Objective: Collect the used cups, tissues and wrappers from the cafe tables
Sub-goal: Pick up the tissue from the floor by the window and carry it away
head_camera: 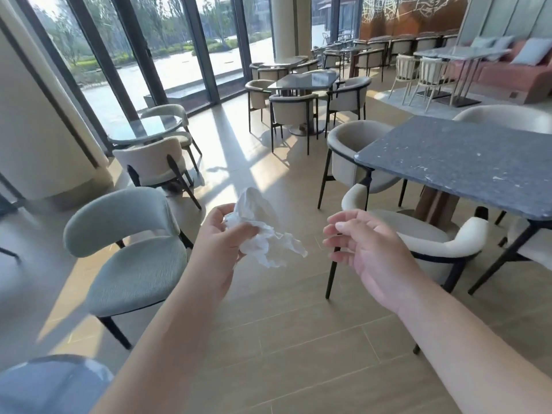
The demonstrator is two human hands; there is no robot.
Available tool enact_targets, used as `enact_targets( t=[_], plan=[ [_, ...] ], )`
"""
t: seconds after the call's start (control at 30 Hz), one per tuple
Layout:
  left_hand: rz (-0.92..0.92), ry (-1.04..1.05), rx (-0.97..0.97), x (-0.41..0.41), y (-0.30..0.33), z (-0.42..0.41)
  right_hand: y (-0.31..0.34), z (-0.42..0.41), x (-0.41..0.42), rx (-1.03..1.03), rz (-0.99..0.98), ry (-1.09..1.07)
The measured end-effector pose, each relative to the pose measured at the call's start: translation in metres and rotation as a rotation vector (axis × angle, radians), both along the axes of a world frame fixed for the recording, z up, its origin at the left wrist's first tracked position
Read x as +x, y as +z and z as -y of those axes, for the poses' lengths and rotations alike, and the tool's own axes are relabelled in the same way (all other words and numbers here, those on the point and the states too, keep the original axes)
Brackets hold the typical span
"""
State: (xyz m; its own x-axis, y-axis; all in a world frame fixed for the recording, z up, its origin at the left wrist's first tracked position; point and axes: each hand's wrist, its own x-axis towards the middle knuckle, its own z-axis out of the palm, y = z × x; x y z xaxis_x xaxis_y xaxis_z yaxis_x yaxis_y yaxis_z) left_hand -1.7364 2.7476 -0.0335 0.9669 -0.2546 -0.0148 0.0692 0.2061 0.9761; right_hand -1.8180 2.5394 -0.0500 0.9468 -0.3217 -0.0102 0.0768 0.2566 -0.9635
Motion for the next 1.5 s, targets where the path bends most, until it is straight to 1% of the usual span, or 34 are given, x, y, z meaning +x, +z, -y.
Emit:
enact_targets(
  t=[0.1,0.2,0.27,0.4,0.57,0.77,0.9,1.03,1.13,1.23,1.33,1.5],
  plan=[
    [0.041,-0.027,0.001,0.044,0.004,0.034,0.005,0.032,0.047,0.002,0.017,0.019],
    [0.089,-0.046,0.111,0.073,0.001,0.056,0.002,0.052,0.082,0.061,0.014,0.010],
    [0.099,-0.038,0.132,0.095,0.002,0.066,-0.001,0.059,0.102,0.077,0.011,0.013],
    [0.069,-0.022,0.062,0.153,0.004,0.078,-0.003,0.073,0.154,0.056,-0.008,0.004],
    [0.037,-0.014,0.008,0.238,-0.008,0.076,0.000,0.073,0.242,0.006,0.025,0.039],
    [0.084,-0.083,-0.011,0.372,-0.025,0.076,-0.007,0.072,0.368,-0.048,0.018,0.007],
    [0.076,-0.108,-0.041,0.468,-0.021,0.073,-0.001,0.069,0.459,-0.086,-0.022,-0.016],
    [0.084,-0.147,-0.052,0.553,-0.016,0.072,0.009,0.069,0.538,-0.090,-0.004,-0.030],
    [0.091,-0.139,-0.044,0.602,-0.014,0.074,0.014,0.080,0.582,-0.037,0.003,-0.060],
    [0.096,-0.123,-0.041,0.646,-0.009,0.074,0.022,0.091,0.624,-0.034,0.019,-0.101],
    [0.113,-0.109,-0.036,0.690,-0.004,0.074,0.025,0.090,0.667,-0.043,0.050,-0.066],
    [0.080,-0.108,-0.042,0.758,-0.019,0.092,0.008,0.089,0.734,-0.053,0.020,-0.004]
  ],
)
